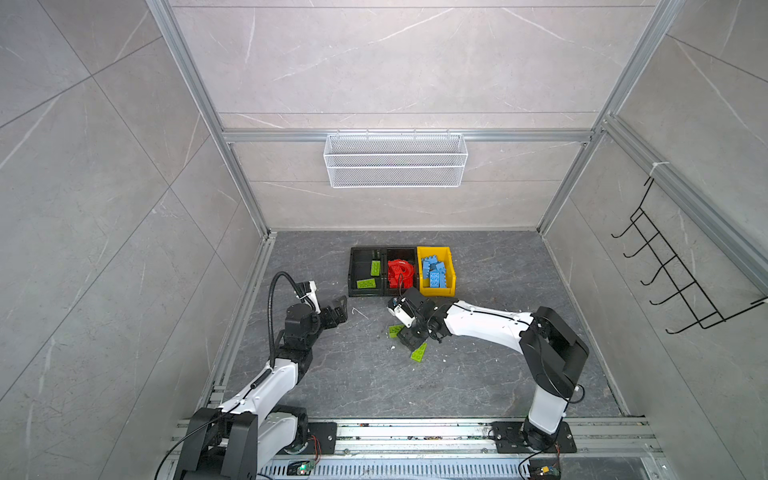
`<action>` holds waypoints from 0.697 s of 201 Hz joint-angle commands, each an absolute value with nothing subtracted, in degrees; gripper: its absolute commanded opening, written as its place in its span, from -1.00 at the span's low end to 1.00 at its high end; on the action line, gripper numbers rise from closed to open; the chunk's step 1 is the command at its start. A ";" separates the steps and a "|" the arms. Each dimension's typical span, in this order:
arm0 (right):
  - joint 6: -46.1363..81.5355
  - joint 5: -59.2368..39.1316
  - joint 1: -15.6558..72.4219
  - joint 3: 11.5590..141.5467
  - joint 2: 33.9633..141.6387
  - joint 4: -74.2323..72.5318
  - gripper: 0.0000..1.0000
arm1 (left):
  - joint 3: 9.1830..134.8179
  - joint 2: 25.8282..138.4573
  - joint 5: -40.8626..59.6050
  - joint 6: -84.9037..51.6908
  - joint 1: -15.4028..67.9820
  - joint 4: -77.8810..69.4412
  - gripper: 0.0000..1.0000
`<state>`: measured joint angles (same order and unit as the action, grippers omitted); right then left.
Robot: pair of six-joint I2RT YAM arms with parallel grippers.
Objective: Sort the legos into containers by color
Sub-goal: 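Lower the right gripper around the top lime-green brick and close it, then lift the lime-green brick and carry it over the black compartment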
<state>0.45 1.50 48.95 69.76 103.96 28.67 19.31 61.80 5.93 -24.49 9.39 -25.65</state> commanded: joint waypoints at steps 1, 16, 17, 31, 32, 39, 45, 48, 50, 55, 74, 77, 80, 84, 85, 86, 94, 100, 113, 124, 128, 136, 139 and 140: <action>1.94 1.83 48.61 71.57 101.15 29.75 0.29 | 21.10 60.58 5.19 -23.75 9.46 -26.85 0.99; 2.11 1.98 48.37 73.34 101.36 30.29 0.29 | 21.05 60.16 5.06 -23.79 9.51 -26.72 0.99; 2.11 1.96 48.40 73.54 101.39 30.35 0.29 | 21.03 60.14 5.04 -23.76 9.50 -26.67 0.99; 2.06 2.24 48.34 75.73 102.14 31.02 0.29 | 21.09 59.81 4.93 -23.67 9.42 -26.55 0.99; 2.06 2.26 48.34 75.92 102.18 31.09 0.29 | 21.09 59.83 4.93 -23.61 9.46 -26.50 0.99; 2.01 2.30 48.30 77.00 102.58 31.33 0.29 | 21.09 59.67 4.80 -23.53 9.47 -26.31 0.99; 1.94 2.36 48.28 77.91 103.02 31.54 0.29 | 21.07 59.47 4.73 -23.47 9.45 -26.15 0.99; 1.93 2.44 48.27 78.35 103.20 31.58 0.29 | 21.01 59.42 4.59 -23.40 9.44 -26.15 0.99; 1.89 2.52 48.26 78.56 103.30 31.54 0.29 | 21.03 59.35 4.55 -23.43 9.46 -26.03 0.99; 1.93 2.54 48.18 79.31 103.57 31.32 0.29 | 21.03 59.22 4.45 -23.38 9.47 -26.02 0.99; 2.06 2.34 47.65 82.61 105.42 29.86 0.29 | 20.90 58.99 4.16 -23.36 9.43 -26.03 0.99; 2.17 2.28 47.57 83.30 105.80 29.55 0.30 | 20.85 59.05 4.18 -23.38 9.45 -26.02 0.99; 2.19 2.10 47.45 83.95 106.08 29.27 0.30 | 20.83 59.04 4.15 -23.38 9.48 -26.02 0.99; 2.26 1.92 47.36 84.70 106.64 28.71 0.30 | 20.85 59.09 4.20 -23.38 9.48 -26.00 0.99; 2.27 1.84 47.32 84.89 106.72 28.59 0.30 | 20.84 59.08 4.21 -23.38 9.44 -26.01 0.99; 2.28 1.80 47.30 85.03 106.80 28.45 0.30 | 20.92 59.11 4.21 -23.33 9.47 -26.01 0.99; 2.52 1.65 47.12 86.42 107.91 27.14 0.30 | 20.93 59.22 4.10 -23.29 9.42 -25.97 0.99; 2.63 1.33 46.90 87.51 108.78 26.14 0.30 | 20.96 59.17 4.13 -23.24 9.43 -25.93 0.99; 3.14 1.06 46.55 89.48 110.55 24.05 0.30 | 20.92 59.17 4.04 -23.18 9.41 -25.88 0.99; 3.59 0.92 46.26 91.29 112.39 22.41 0.30 | 20.90 59.21 3.85 -23.16 9.47 -25.93 0.99; 3.75 0.99 46.17 91.86 113.01 21.68 0.29 | 20.84 59.19 3.82 -23.12 9.44 -25.93 0.99; 3.73 1.34 46.01 93.16 114.32 20.43 0.30 | 20.88 59.24 3.76 -23.27 9.43 -26.00 0.99; 3.69 1.63 45.97 93.65 114.80 20.14 0.30 | 20.87 59.24 3.78 -23.29 9.48 -26.01 0.99; 3.64 1.69 45.93 93.93 115.01 20.05 0.30 | 20.85 59.28 3.78 -23.29 9.44 -26.01 0.99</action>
<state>2.15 1.48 46.41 89.95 111.18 24.58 19.29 60.18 4.58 -24.45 9.39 -25.08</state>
